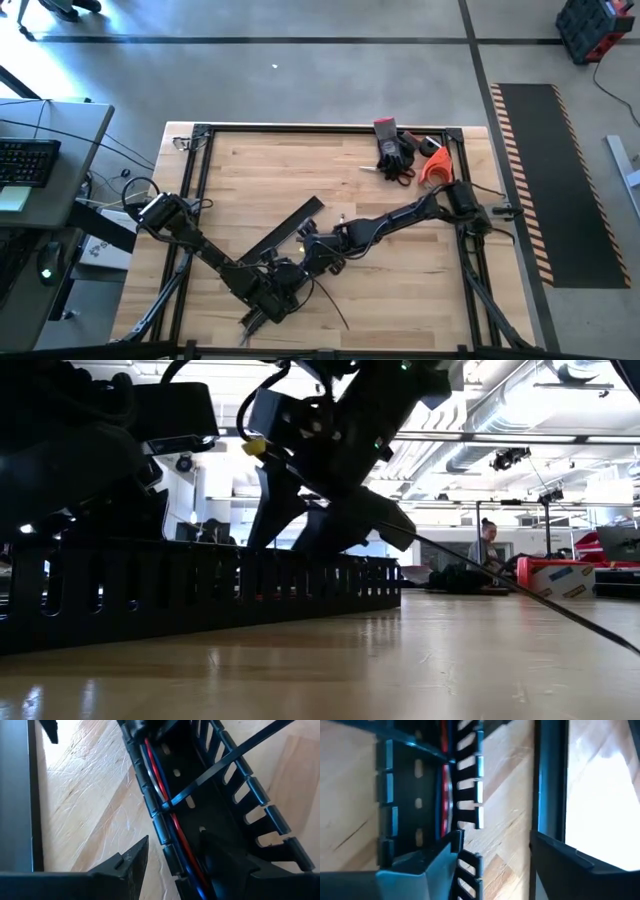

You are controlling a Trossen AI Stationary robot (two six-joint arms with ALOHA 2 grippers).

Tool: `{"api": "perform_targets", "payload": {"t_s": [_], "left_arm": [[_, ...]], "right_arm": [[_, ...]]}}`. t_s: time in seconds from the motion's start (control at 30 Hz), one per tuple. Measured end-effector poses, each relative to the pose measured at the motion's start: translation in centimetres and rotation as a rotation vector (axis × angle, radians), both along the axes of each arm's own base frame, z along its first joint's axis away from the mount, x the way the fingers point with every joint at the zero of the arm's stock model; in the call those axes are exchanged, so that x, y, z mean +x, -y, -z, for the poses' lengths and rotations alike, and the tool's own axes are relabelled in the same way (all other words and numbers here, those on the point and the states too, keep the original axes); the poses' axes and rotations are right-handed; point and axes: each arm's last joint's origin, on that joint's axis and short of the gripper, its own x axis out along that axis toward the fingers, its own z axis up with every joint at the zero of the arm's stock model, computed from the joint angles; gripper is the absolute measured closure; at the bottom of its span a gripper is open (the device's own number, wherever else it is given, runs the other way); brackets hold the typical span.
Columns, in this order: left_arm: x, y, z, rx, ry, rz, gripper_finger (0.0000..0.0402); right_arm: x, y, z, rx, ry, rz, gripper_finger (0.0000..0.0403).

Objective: Ziptie cables
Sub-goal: Close the black cable duct with the black cable duct cover

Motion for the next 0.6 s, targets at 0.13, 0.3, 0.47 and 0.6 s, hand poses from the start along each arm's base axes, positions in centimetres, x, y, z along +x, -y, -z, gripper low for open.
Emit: {"api": "perform_targets", "payload": {"t_s": [0.13, 0.3, 0.47, 0.6], "left_arm": [[0.0, 0.0, 0.6, -0.001, -0.023, 0.008, 0.0251], [0.1, 0.2, 0.8, 0.002, -0.034, 0.035, 0.0277], [0.0, 0.2, 0.8, 0.016, -0.042, 0.052, 0.0293], [0.0, 0.2, 0.8, 0.027, -0.053, 0.07, 0.0294]], "right_arm": [[0.2, 0.4, 0.0, 0.053, 0.009, 0.033, 0.022], [0.2, 1.3, 0.1, 0.125, -0.022, 0.021, 0.0287], [0.4, 2.4, 0.2, 0.238, -0.057, 0.005, 0.0376], [0.4, 3.1, 0.2, 0.335, -0.085, -0.012, 0.0396]]}}
